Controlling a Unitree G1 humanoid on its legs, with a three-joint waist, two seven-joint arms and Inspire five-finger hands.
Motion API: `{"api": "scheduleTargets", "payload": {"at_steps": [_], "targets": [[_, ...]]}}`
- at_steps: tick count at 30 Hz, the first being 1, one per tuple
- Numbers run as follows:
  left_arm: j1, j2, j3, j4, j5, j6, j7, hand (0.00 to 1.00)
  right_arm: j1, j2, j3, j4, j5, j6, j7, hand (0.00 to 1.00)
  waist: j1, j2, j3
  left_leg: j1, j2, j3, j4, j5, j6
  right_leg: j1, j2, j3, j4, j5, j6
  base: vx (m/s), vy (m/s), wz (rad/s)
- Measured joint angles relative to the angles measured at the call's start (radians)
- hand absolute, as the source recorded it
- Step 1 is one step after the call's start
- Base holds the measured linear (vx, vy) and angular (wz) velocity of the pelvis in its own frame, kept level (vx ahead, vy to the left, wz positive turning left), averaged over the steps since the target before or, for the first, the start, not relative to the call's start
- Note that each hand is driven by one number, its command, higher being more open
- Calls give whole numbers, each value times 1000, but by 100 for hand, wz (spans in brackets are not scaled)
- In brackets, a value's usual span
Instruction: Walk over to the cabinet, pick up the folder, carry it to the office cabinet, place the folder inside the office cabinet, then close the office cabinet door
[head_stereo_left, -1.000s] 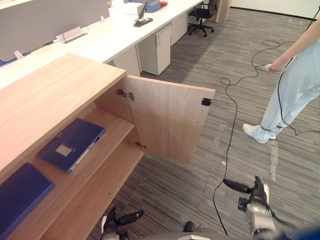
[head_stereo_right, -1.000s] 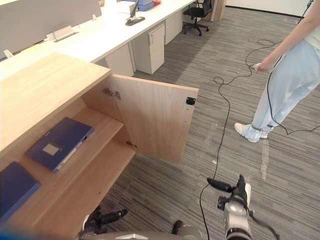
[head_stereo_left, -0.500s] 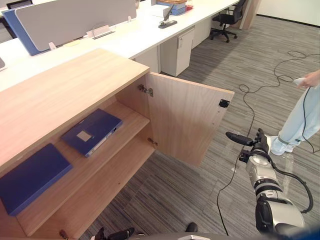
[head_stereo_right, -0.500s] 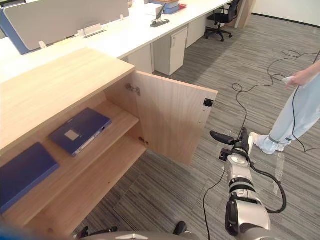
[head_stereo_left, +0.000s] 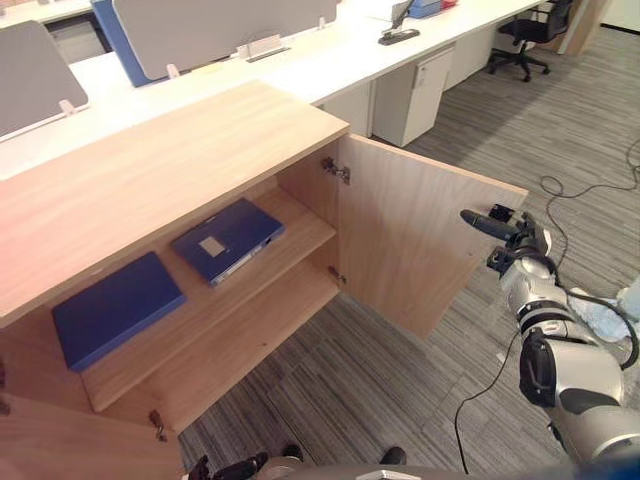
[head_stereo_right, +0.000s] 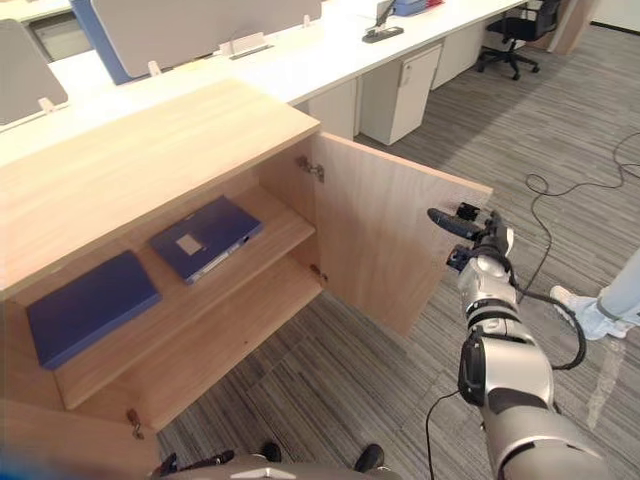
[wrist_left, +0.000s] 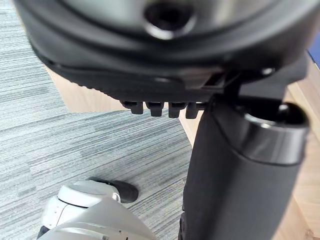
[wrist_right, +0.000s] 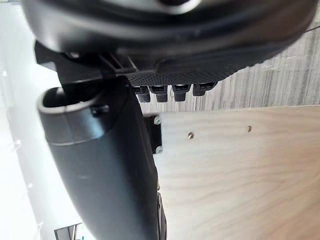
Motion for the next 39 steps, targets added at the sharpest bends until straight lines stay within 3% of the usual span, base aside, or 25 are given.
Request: {"api": "scheduleTargets", "payload": {"at_steps": [10,17,20,25,28,29,30,33,36,39], "targets": [[1,1,-31,-59,0,-12,-22,100,-152,-131,31,80,-1,1,1,100,8,36,71,-42,-8,-56,6,15,3,-4,-7,-52,0,0,0,-30,5,16],[-3,3,-43,-58,2,-12,-22,100,-142,-109,80,60,-10,-26,14,100,5,42,91,-44,0,-50,13,14,1,-6,2,-45,-4,-5,4,-16,-2,-4],[-10,17,-69,-58,4,-12,-25,100,-74,-89,166,-24,-77,-43,14,100,2,42,92,-43,15,-37,21,9,-6,-6,17,-29,-11,-7,1,-18,-23,-18],[-12,39,-98,-59,31,-20,-25,100,82,-95,477,-264,-198,-34,38,100,-14,37,88,-33,64,20,45,-5,-25,-21,66,34,-11,-21,-18,5,-51,-45],[-11,40,-98,-67,57,-23,-40,100,170,-191,871,-416,-219,6,178,100,-30,34,67,-28,104,44,61,-14,-45,-33,107,72,-11,-38,-43,33,-93,-44],[-11,40,-97,-68,66,-23,-42,100,184,-213,947,-453,-221,11,224,100,-31,33,60,-29,112,46,65,-16,-48,-35,116,77,-11,-42,-49,63,-110,-25],[-11,43,-91,-68,83,-23,-42,100,214,-243,1104,-564,-239,15,330,100,-31,24,44,-29,129,49,73,-17,-50,-37,132,85,-11,-53,-64,84,-119,-19],[-13,38,-75,-70,103,-25,-50,100,277,-237,1224,-772,-233,4,485,100,-32,10,25,-29,146,48,77,-17,-50,-37,155,91,-11,-70,-86,97,-110,-10],[-23,26,-67,-70,131,-26,-58,100,314,-158,1294,-855,-188,-51,621,100,-24,-3,13,-28,138,58,74,-17,-50,-38,161,92,-6,-79,-97,103,-32,3],[-29,22,-66,-70,161,-25,-58,100,382,-94,1307,-836,-233,-78,660,100,-6,-9,10,-10,137,70,62,-17,-50,-37,155,97,19,-83,-93,116,54,0]]}}
